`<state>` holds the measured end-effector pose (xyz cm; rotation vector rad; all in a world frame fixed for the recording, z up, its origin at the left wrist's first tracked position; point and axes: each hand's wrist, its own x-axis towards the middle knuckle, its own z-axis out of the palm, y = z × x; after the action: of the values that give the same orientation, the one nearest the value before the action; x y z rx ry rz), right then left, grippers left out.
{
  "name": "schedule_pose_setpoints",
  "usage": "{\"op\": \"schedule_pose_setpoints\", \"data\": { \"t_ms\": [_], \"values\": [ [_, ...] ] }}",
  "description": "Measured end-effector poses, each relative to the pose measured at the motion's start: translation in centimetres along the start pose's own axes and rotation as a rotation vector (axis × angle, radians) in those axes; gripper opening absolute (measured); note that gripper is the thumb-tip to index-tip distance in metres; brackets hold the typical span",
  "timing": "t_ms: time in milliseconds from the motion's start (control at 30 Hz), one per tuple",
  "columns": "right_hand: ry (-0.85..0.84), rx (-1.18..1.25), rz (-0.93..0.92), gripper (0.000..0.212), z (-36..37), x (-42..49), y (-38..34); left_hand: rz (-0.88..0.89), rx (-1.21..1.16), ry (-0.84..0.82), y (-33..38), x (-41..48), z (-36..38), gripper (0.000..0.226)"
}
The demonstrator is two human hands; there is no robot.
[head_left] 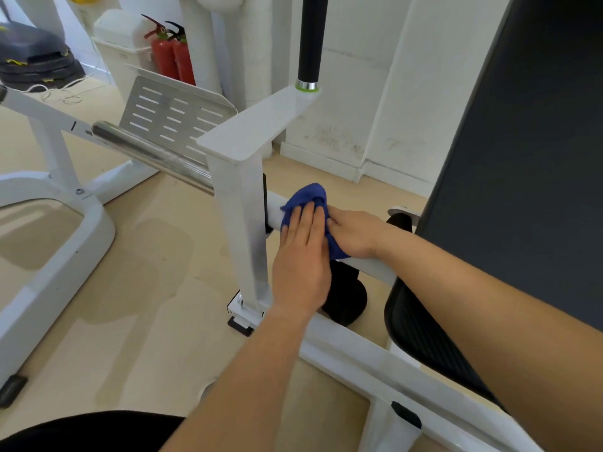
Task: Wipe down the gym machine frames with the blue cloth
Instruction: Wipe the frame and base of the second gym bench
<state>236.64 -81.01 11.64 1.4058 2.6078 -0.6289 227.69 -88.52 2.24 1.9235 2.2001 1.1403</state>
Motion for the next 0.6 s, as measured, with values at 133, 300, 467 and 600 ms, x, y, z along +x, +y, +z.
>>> {"op": "schedule_pose_setpoints", "data": {
  "t_ms": [133,300,467,600],
  "values": [
    [0.237,0.009,0.181,0.032,1.6,0.3,-1.2,0.198,0.141,-0.069,-3.2,3.4,-1.5,0.05],
    [0.69,-0.152,0.275,0.034,5.9,-0.9,-2.3,0.336,0.195,-0.146,-4.1,3.6,-2.8,0.047],
    [0.893,-0.092,0.334,0.064,12.3,-3.6,-3.2,0.488,0.21,-0.18,-4.6,2.7,-4.4,0.05],
    [0.951,-0.097,0.353,0.064,13.5,-3.5,-3.0,0.515,0.226,-0.196,-4.4,4.0,-4.0,0.047]
  ]
}}
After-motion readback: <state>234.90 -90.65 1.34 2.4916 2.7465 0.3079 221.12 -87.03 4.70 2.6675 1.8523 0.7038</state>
